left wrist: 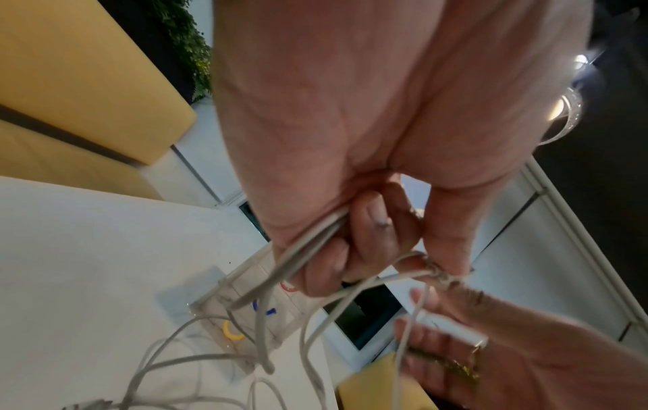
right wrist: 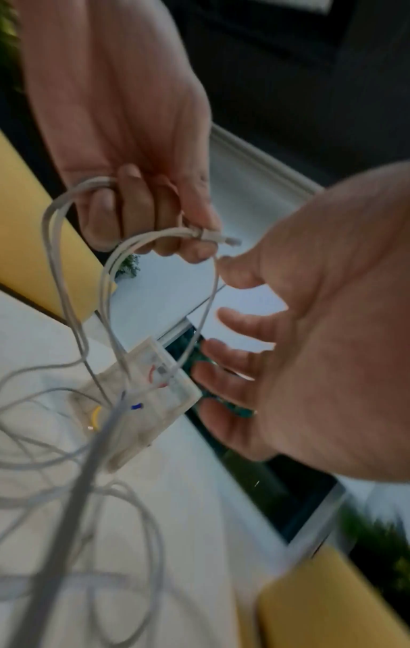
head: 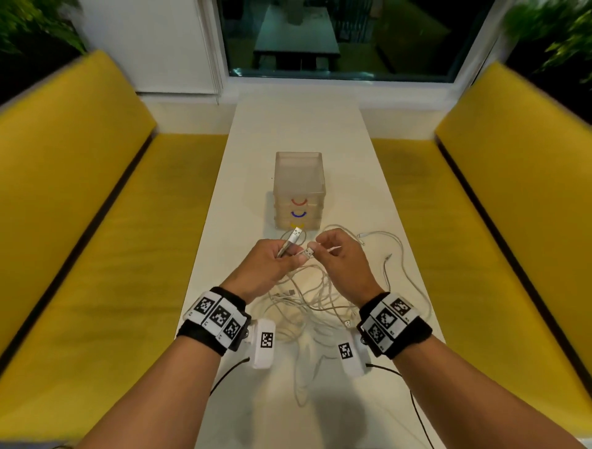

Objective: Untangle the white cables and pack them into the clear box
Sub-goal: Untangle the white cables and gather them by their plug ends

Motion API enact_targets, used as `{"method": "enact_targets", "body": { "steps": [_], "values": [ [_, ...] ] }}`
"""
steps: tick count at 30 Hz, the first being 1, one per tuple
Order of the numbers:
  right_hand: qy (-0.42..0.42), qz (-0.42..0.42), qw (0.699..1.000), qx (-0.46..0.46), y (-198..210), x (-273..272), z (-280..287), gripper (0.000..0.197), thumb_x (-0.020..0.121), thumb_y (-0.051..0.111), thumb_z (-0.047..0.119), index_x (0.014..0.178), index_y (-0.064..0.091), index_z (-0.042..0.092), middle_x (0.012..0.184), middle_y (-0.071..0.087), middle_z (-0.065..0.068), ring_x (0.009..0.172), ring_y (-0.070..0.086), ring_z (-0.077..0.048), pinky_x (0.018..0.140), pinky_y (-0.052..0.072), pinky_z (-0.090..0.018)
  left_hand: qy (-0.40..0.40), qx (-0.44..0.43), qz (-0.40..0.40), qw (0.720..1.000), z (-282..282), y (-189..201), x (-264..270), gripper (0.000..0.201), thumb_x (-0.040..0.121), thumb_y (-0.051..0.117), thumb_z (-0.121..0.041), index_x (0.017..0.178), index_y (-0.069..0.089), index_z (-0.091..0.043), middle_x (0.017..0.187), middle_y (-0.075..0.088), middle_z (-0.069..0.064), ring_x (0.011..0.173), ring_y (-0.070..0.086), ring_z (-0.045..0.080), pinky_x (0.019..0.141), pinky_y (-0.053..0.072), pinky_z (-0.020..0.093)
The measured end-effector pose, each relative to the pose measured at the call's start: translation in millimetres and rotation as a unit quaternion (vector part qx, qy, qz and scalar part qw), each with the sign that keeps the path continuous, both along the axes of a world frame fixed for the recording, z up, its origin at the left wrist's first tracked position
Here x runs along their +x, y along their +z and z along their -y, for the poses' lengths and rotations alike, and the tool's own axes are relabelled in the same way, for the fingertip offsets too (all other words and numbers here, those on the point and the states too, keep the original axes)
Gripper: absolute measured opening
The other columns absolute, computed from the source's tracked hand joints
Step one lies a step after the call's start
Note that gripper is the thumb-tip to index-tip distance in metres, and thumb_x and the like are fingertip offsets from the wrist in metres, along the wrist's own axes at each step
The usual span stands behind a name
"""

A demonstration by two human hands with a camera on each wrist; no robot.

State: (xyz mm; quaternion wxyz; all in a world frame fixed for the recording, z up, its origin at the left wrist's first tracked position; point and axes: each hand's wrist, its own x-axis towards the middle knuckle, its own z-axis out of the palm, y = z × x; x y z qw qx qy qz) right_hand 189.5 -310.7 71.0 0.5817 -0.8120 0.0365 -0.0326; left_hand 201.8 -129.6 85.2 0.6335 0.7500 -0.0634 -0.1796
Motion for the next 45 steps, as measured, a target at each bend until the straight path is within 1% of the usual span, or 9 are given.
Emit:
{"method": "enact_targets", "body": {
  "steps": [4,7,15,21,28,34,37,39,45],
  "values": [
    [-0.033,0.141,0.986,-0.088,10.5,-13.9,-3.0,0.006,0.084,0.068,0.032,0.08,0.064,0.029,0.086,0.062,0.012,0.078,0.054,-0.001,0.076,0.044,-0.03,0.06,-0.032,-0.017,0.998,7.3,-0.9,0.0,0.016,0.094,0.069,-0.015,0.091,0.068,0.001,0.062,0.046,-0.003,0.052,0.035,0.011,0.051,0.031,0.026],
    [0.025,0.063,0.998,0.006,15.4,-19.9,-7.8,0.019,0.088,0.075,0.028,0.076,0.07,0.013,0.065,0.063,0.009,0.059,0.051,-0.002,0.06,0.043,-0.02,0.078,-0.056,-0.025,0.995,13.5,5.4,0.8,0.017,0.095,0.067,-0.013,0.093,0.067,0.003,0.065,0.05,0.002,0.052,0.038,0.013,0.052,0.035,0.027],
    [0.01,0.014,0.994,0.111,21.6,-22.1,-6.1,0.016,0.089,0.072,0.01,0.075,0.072,0.003,0.069,0.074,-0.008,0.065,0.069,-0.012,0.057,0.049,-0.019,0.087,-0.114,-0.027,0.989,26.6,23.3,-1.9,0.018,0.095,0.067,-0.012,0.078,0.067,-0.003,0.058,0.052,0.005,0.047,0.036,0.014,0.051,0.031,0.029],
    [-0.053,0.052,0.98,0.183,47.9,-23.9,3.3,0.021,0.09,0.059,-0.005,0.076,0.049,-0.019,0.076,0.065,-0.036,0.05,0.062,-0.017,0.043,0.042,-0.017,0.104,-0.044,0.036,0.993,31.1,34.6,0.1,0.021,0.096,0.065,-0.017,0.088,0.073,0.001,0.053,0.042,-0.003,0.051,0.033,0.016,0.049,0.03,0.028],
    [-0.017,0.104,0.99,0.091,61.0,-13.9,25.7,0.02,0.098,0.063,0.014,0.086,0.069,-0.001,0.055,0.046,0.004,0.048,0.033,-0.006,0.047,0.031,-0.02,0.11,-0.133,0.027,0.985,30.3,47.6,-2.6,0.026,0.101,0.051,-0.027,0.089,0.064,-0.009,0.059,0.034,-0.008,0.052,0.028,0.011,0.053,0.024,0.027],
    [0.052,0.093,0.994,0.013,66.5,-13.8,6.2,0.027,0.097,0.062,0.036,0.077,0.073,0.022,0.064,0.064,0.005,0.06,0.053,-0.019,0.063,0.049,-0.042,0.087,-0.113,0.099,0.985,51.0,51.2,-11.3,0.05,0.096,0.06,-0.044,0.108,0.067,0.004,0.069,0.042,0.01,0.056,0.035,0.015,0.05,0.03,0.026],
    [0.071,0.086,0.992,0.06,73.7,-16.0,6.4,0.028,0.102,0.058,0.027,0.081,0.073,0.017,0.068,0.068,0.014,0.064,0.06,-0.004,0.067,0.05,-0.023,0.12,-0.107,0.125,0.979,52.4,49.3,-12.6,0.052,0.1,0.059,-0.039,0.102,0.064,0.013,0.058,0.037,0.001,0.054,0.033,0.015,0.049,0.029,0.027],
    [0.073,0.091,0.99,0.074,73.5,-16.3,4.6,0.03,0.102,0.057,0.028,0.087,0.075,0.01,0.081,0.075,0.005,0.077,0.069,-0.013,0.076,0.057,-0.029,0.134,-0.118,0.135,0.975,53.3,45.6,-14.0,0.059,0.099,0.058,-0.043,0.097,0.062,0.016,0.058,0.036,0.004,0.056,0.032,0.018,0.051,0.028,0.03],
    [0.124,0.076,0.987,0.066,70.0,-13.5,2.3,0.03,0.106,0.047,0.016,0.091,0.07,0.004,0.082,0.074,0.012,0.076,0.067,-0.006,0.074,0.051,-0.019,0.18,-0.162,0.127,0.962,61.9,49.0,-16.1,0.023,0.102,0.057,-0.02,0.102,0.075,-0.005,0.085,0.072,0.013,0.071,0.065,0.012,0.063,0.049,0.02]
  ]
}}
